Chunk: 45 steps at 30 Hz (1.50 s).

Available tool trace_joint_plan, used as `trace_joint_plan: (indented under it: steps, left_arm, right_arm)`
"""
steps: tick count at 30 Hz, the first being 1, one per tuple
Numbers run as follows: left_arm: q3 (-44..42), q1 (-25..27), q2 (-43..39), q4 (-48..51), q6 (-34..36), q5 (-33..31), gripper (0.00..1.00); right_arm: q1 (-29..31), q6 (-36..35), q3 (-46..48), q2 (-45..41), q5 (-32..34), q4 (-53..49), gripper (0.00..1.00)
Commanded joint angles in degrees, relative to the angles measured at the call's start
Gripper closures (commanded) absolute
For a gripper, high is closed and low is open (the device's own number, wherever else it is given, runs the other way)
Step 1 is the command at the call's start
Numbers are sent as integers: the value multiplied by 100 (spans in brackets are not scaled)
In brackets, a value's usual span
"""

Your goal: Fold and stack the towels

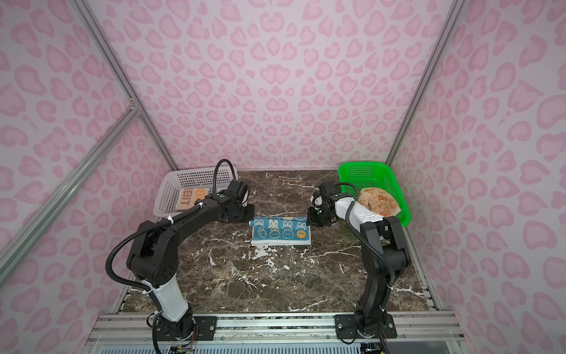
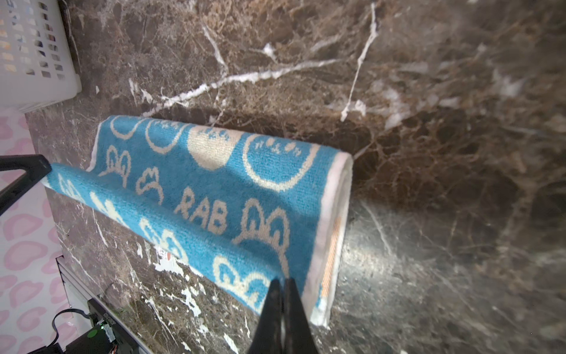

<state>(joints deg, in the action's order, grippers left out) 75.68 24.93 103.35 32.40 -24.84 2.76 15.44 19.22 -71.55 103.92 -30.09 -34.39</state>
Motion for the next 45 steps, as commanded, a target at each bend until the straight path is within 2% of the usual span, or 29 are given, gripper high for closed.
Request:
trace_joint_plan:
  steps: [1,15,16,19,23,26,30,32,34,39,45]
  left_arm:
    - [-191,3,-169,102,-29,-100,96]
    - [-743,236,103,-325,-171,126,96]
    - [-731,255,99,-322,-170,146,95]
    - [-712,301,3,-292,-153,186,81]
    - [-627,353,-311,-189,-72,343,51]
    - [-557,381,-594,-119,-85,553,38]
    - [-533,388,-754,-284,-424,1097,30]
    - [-681,403,-739,-640,-732,1530,29]
    - [-839,468,-673,-859,-926,1670,28]
    - [-1240,660,-496,-1106,-1099,1595,26]
    - [-1649,662,-347,-1214,-1104,1536,21]
  right_arm:
    - [3,-43,181,-88,205,-160,100]
    - [153,39,538,325,205,222,100]
    - [167,35,526,338,201,219,97]
    - [173,31,480,290,213,182,86]
    - [196,31,346,27,240,-6,65]
    - [286,37,185,-235,344,-207,46]
    - [414,189,153,-433,282,-172,26]
    - [503,305,247,-427,123,-4,20]
    - [610,407,399,-393,-111,239,14]
    - [720,678,860,-213,-418,804,5]
    - [588,492,970,72,-222,788,3]
